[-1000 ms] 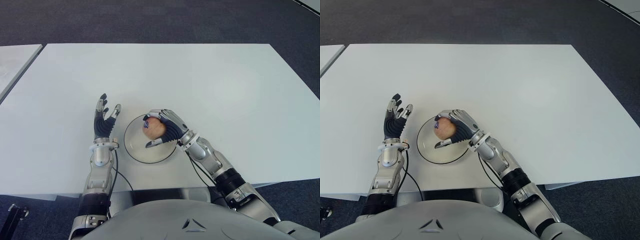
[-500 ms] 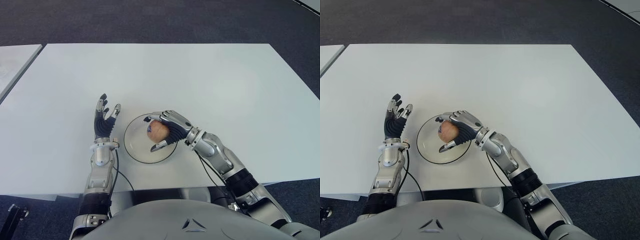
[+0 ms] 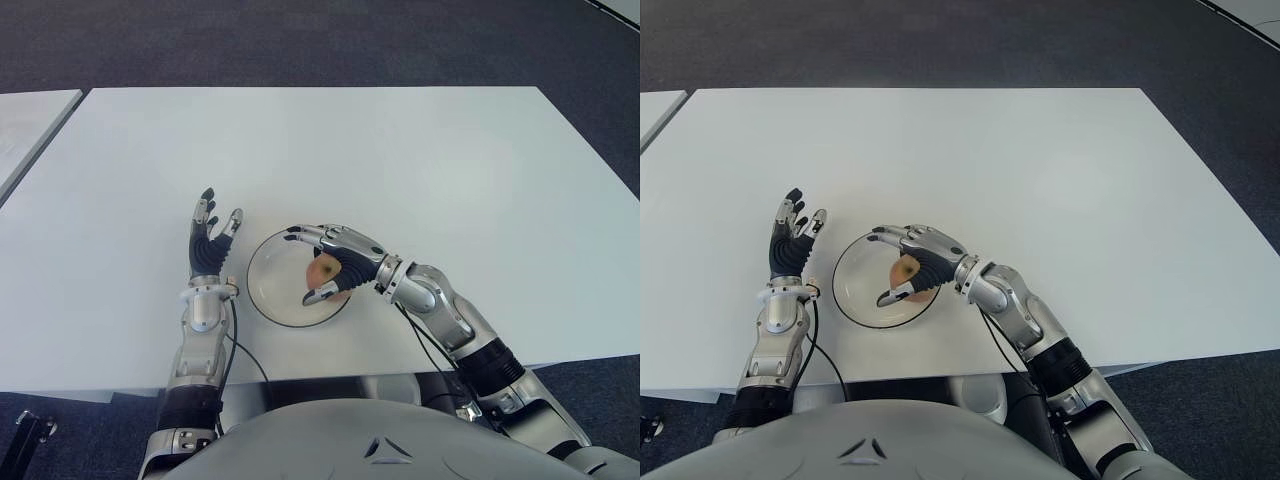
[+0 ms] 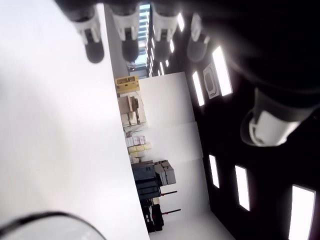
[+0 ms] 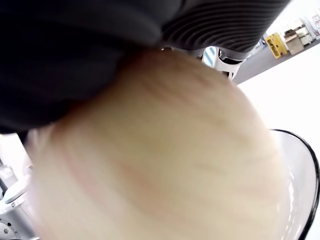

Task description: Put the apples into the plate.

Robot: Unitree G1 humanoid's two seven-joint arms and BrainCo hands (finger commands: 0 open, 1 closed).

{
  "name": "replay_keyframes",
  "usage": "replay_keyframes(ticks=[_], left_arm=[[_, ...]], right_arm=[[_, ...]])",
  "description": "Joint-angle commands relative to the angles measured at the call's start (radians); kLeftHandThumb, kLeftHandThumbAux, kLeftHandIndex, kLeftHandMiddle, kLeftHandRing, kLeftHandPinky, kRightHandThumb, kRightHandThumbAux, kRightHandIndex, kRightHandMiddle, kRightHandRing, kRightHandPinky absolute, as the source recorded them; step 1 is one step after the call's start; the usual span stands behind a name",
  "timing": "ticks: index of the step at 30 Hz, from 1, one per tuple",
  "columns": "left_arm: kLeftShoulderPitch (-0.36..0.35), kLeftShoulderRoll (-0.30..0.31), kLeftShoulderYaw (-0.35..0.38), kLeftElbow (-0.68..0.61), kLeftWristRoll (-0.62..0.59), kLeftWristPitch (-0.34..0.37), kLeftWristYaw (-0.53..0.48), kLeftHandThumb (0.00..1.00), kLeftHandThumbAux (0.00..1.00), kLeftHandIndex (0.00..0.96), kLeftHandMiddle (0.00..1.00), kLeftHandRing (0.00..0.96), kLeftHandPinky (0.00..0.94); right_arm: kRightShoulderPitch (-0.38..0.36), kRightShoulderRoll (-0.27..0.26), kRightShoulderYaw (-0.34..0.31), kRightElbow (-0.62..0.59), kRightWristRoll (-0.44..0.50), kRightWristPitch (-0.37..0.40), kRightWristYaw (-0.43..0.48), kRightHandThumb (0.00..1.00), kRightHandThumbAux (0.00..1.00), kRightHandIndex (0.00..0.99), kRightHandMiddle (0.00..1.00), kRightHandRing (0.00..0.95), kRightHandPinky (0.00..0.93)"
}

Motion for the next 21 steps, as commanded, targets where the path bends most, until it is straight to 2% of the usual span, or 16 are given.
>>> replay_keyframes(ticks=[1, 21], left_arm=[[-0.004, -0.001, -0.002, 0.007, 0.003, 0.018, 0.007, 0.006, 0.514, 0.0, 0.0, 0.0, 0.0], [-0.003, -0.004, -0.002, 0.001, 0.001, 0.015, 0.008, 0.0, 0.497, 0.0, 0.0, 0.0, 0.0]], right_arm=[[0.014, -0.011, -0.007, -0.023, -0.009, 0.023, 0.007, 0.136, 0.249, 0.0, 0.0, 0.0, 0.0], [0.024, -0.035, -0.009, -0.068, -0.022, 0.042, 0.007, 0.123, 0.276, 0.0, 0.0, 0.0, 0.0]])
